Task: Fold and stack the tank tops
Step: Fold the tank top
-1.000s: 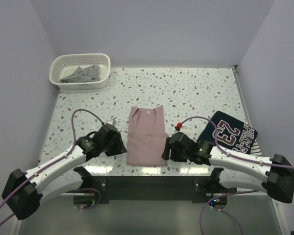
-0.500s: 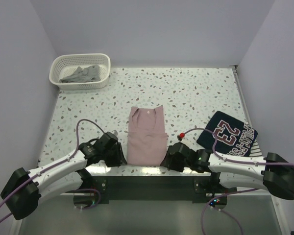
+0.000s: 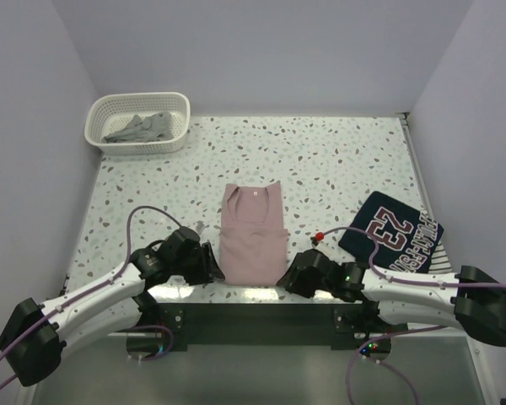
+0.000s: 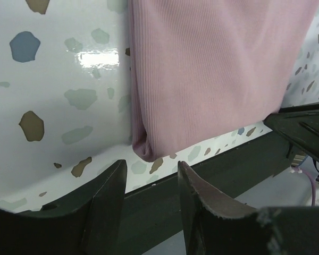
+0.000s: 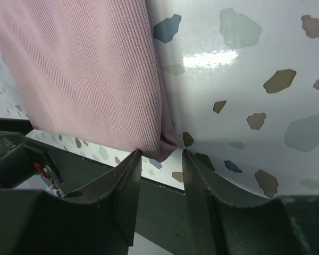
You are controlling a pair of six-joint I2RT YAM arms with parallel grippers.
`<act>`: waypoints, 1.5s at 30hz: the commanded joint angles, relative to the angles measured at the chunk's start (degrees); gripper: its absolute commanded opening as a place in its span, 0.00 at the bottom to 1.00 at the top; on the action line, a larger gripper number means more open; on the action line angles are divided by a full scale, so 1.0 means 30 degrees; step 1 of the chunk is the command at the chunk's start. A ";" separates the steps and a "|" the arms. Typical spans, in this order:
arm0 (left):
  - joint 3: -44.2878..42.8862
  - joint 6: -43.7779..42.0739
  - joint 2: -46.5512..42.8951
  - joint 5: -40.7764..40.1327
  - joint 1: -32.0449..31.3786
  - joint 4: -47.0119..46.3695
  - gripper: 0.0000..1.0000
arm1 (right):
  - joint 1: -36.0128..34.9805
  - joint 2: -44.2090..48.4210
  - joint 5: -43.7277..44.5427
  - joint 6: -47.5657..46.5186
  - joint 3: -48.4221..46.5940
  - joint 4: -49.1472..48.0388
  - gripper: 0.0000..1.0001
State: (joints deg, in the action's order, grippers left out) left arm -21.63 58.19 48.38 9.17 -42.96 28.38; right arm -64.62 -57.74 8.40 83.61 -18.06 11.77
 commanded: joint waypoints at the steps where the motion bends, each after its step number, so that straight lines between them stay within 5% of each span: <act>1: 0.0294 0.0436 -0.0248 0.0693 -0.0153 -0.1079 0.48 | -0.0140 -0.0238 0.0918 0.0605 0.0805 0.0208 0.40; 7: 0.1054 0.0670 0.0192 0.0548 -0.0153 -0.1840 0.48 | -0.0139 -0.0208 0.1182 0.0664 0.0895 0.0265 0.25; 18: 0.2697 0.1842 0.0776 0.0050 -0.0358 -0.4187 0.45 | -0.0140 -0.0647 0.1593 0.0254 0.0807 0.0295 0.18; 24: 0.2756 0.2019 0.1100 -0.0507 -0.0533 -0.3807 0.31 | -0.0140 -0.0706 0.1915 -0.0331 0.0280 0.0938 0.11; 28: 0.2407 0.1667 0.1100 -0.0654 -0.0709 -0.3485 0.08 | -0.0140 -0.0793 0.2470 -0.1705 -0.0946 0.2225 0.04; 31: 0.1908 0.1286 0.1158 -0.0829 -0.1118 -0.2870 0.00 | -0.0431 -0.0882 0.2706 -0.2849 -0.1799 0.2783 0.00; 39: 0.0972 0.2865 -0.0828 -0.2349 -0.5356 0.0870 0.00 | -0.7280 -0.1993 0.7617 -0.1039 -0.4521 0.6237 0.00; 45: -0.3558 0.3864 -0.1801 -0.4782 -0.8061 0.5003 0.00 | -1.0568 -0.3282 0.9911 0.0313 -0.8530 1.0135 0.00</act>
State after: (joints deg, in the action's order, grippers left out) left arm -23.44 67.31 44.07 0.60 -65.19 35.20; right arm -94.30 -66.63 29.32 80.93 -36.84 33.10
